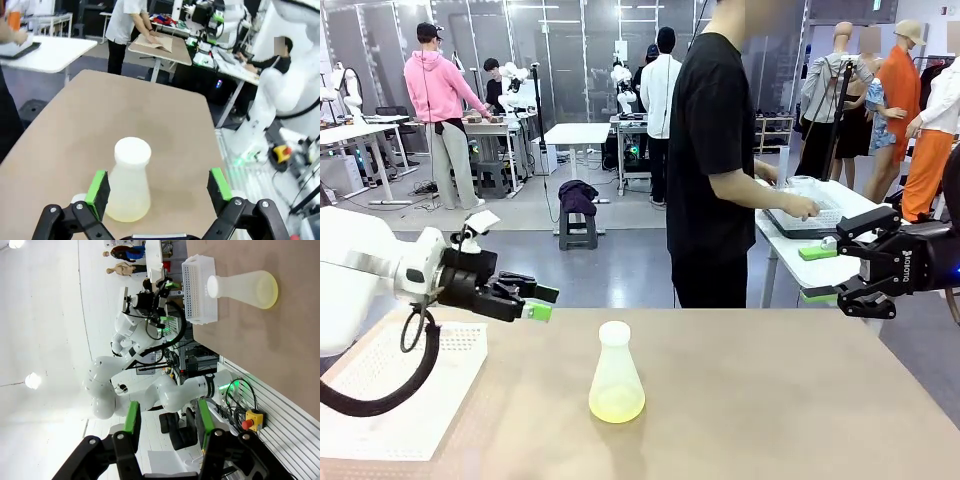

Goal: Prepare the solutions needed for the experiment.
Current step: When the human places the Big flask in the center of the table, pick up the Big flask and place it in the left Organizing basket.

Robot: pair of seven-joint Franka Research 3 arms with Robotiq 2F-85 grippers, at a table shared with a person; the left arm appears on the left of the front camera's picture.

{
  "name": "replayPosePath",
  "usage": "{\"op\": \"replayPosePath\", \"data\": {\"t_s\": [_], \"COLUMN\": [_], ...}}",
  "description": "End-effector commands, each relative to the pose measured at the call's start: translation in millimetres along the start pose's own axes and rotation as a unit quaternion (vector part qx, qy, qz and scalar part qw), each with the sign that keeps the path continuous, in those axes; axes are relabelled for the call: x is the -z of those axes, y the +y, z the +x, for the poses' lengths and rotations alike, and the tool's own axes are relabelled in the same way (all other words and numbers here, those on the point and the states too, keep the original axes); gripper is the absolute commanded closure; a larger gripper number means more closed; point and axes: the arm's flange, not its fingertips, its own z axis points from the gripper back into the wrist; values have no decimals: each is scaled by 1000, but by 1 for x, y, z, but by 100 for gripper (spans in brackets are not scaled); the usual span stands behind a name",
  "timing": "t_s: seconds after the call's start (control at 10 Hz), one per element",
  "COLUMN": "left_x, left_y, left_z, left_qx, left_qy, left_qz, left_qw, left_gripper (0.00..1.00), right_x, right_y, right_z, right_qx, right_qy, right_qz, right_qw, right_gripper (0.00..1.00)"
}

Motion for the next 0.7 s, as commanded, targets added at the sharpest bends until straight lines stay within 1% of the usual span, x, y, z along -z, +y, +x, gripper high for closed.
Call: {"op": "replayPosePath", "data": {"t_s": [0.0, 0.1, 0.3, 0.5, 0.6], "left_x": [14, 22, 34, 43, 45], "left_y": [23, 27, 38, 42, 41], "left_z": [-10, -14, -21, -25, -23], "left_qx": [113, 153, 160, 157, 136], "left_qy": [-4, 7, -9, -18, -11], "left_qz": [-7, 13, 3, -2, 12], "left_qw": [994, 988, 987, 987, 991], "left_gripper": [0, 0, 0, 0, 0], "right_x": [2, 2, 2, 2, 2], "right_y": [1, 1, 1, 1, 1], "right_z": [-2, -2, -2, -2, -2], "right_qx": [-9, -9, -9, -9, -9], "right_qy": [-3, -3, -3, -3, -3], "right_qz": [7, 7, 7, 7, 7], "right_qw": [1000, 1000, 1000, 1000, 1000], "right_gripper": [43, 43, 43, 43, 43]}}
